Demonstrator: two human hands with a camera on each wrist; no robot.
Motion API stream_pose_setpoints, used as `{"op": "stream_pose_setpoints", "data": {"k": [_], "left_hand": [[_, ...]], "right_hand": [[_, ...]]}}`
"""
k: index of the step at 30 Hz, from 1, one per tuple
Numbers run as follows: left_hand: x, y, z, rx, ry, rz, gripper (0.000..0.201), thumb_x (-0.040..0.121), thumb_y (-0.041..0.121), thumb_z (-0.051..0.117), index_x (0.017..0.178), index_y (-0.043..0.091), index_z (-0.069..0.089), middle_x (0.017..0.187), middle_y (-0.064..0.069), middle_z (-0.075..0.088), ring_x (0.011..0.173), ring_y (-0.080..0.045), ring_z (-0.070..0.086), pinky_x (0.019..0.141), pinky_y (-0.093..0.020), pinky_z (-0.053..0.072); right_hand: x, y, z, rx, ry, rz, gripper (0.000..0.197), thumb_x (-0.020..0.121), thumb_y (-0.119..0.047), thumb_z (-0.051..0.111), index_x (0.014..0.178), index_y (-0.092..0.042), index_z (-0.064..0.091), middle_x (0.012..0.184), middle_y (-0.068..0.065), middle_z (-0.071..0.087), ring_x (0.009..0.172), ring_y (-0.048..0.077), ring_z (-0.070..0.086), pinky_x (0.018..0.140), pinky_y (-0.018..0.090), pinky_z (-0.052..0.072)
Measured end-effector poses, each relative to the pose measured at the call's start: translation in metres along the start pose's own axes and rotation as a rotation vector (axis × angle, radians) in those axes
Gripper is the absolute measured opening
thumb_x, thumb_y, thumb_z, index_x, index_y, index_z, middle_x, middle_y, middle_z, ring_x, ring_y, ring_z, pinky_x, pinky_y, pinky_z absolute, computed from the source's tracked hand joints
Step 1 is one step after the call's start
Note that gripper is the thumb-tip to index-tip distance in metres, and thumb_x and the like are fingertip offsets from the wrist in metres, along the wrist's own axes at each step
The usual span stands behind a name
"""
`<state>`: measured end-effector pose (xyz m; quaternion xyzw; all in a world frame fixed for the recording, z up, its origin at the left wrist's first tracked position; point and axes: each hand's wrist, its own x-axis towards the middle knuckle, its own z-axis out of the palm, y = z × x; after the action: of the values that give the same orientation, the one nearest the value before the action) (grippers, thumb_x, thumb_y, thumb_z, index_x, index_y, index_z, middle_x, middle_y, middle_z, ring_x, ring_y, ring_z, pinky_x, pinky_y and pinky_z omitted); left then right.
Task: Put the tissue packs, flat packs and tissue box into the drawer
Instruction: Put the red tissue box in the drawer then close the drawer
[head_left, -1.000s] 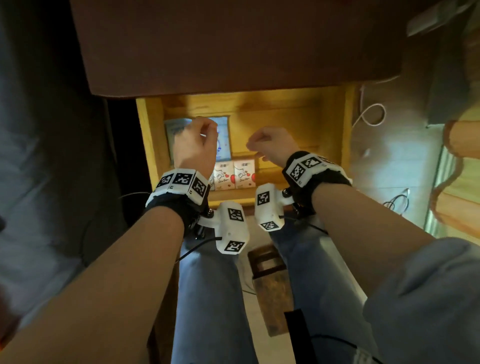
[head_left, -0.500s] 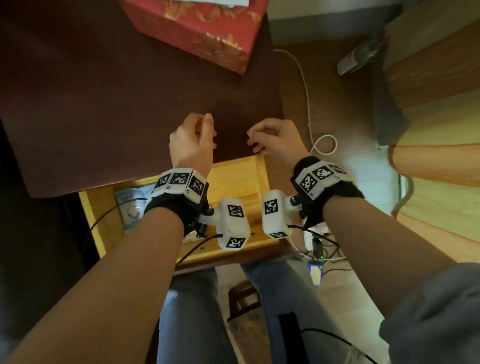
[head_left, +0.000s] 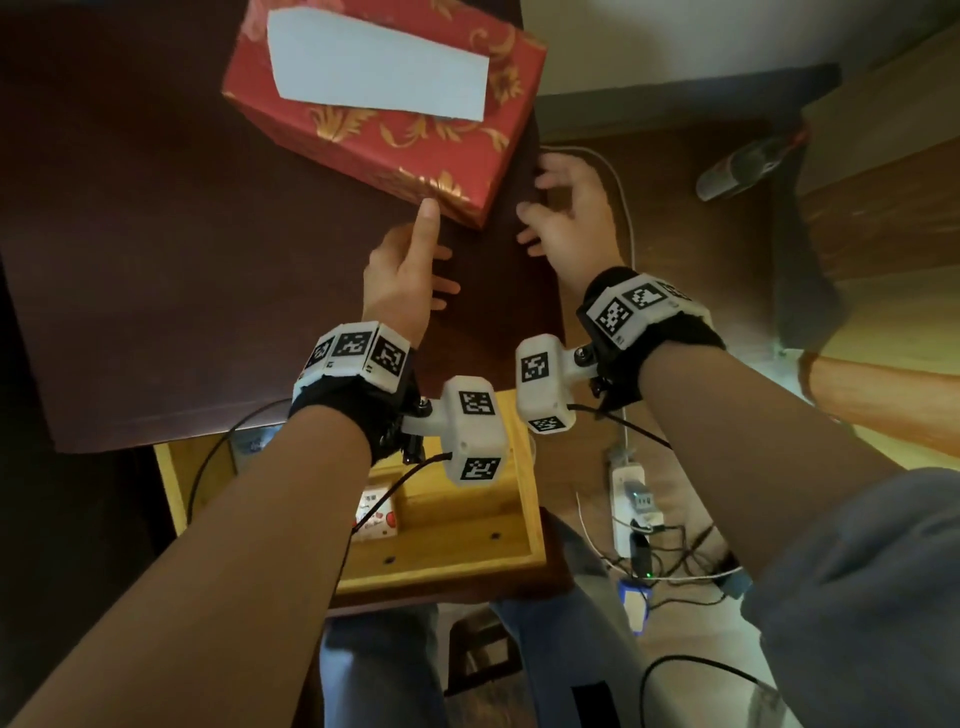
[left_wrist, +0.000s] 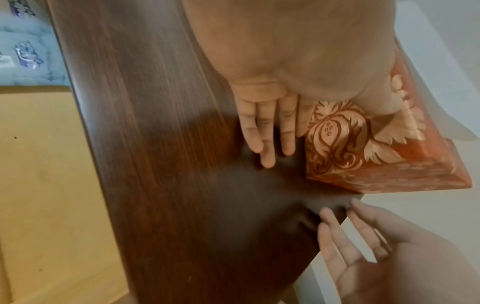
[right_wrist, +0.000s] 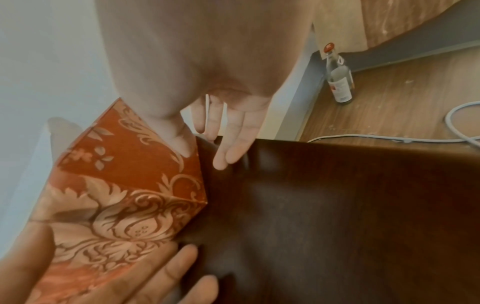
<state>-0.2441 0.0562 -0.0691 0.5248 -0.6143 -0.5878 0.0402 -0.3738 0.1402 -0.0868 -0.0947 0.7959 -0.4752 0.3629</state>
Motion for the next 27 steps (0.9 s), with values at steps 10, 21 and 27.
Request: {"op": "stream_pose_setpoints", "data": {"k": [10,21,27], "left_hand": [[0.003,0.006,0.003,-0.091,-0.006,-0.022,0.037,0.088,0.059,0.036,0.102,0.028,0.05,0.099,-0.003,0.066,0.07,-0.018,0.068,0.058,-0.029,0.052],[-0.002,0.003,0.001,-0.124,0.066,-0.055,0.044,0.086,0.061,0.037,0.105,0.024,0.051,0.1,-0.002,0.067,0.072,-0.021,0.07,0.059,-0.03,0.054],[-0.018,-0.011,-0.008,-0.122,0.191,-0.088,0.05,0.079,0.063,0.033,0.103,0.024,0.053,0.096,-0.005,0.068,0.068,-0.025,0.069,0.062,-0.035,0.055]], "right_hand": [[0.013,-0.011,0.005,-0.079,-0.127,-0.129,0.09,0.073,-0.009,0.066,0.147,-0.024,0.016,0.152,0.003,0.03,0.115,0.024,0.057,0.09,0.042,0.055],[0.014,-0.012,0.008,-0.061,-0.097,-0.109,0.085,0.064,-0.014,0.069,0.138,-0.026,0.028,0.141,-0.003,0.04,0.127,0.023,0.047,0.1,0.052,0.046],[-0.011,-0.001,0.008,0.022,-0.096,-0.062,0.043,0.079,-0.004,0.058,0.114,-0.025,0.044,0.11,-0.014,0.05,0.081,0.015,0.061,0.072,0.033,0.058]]}}
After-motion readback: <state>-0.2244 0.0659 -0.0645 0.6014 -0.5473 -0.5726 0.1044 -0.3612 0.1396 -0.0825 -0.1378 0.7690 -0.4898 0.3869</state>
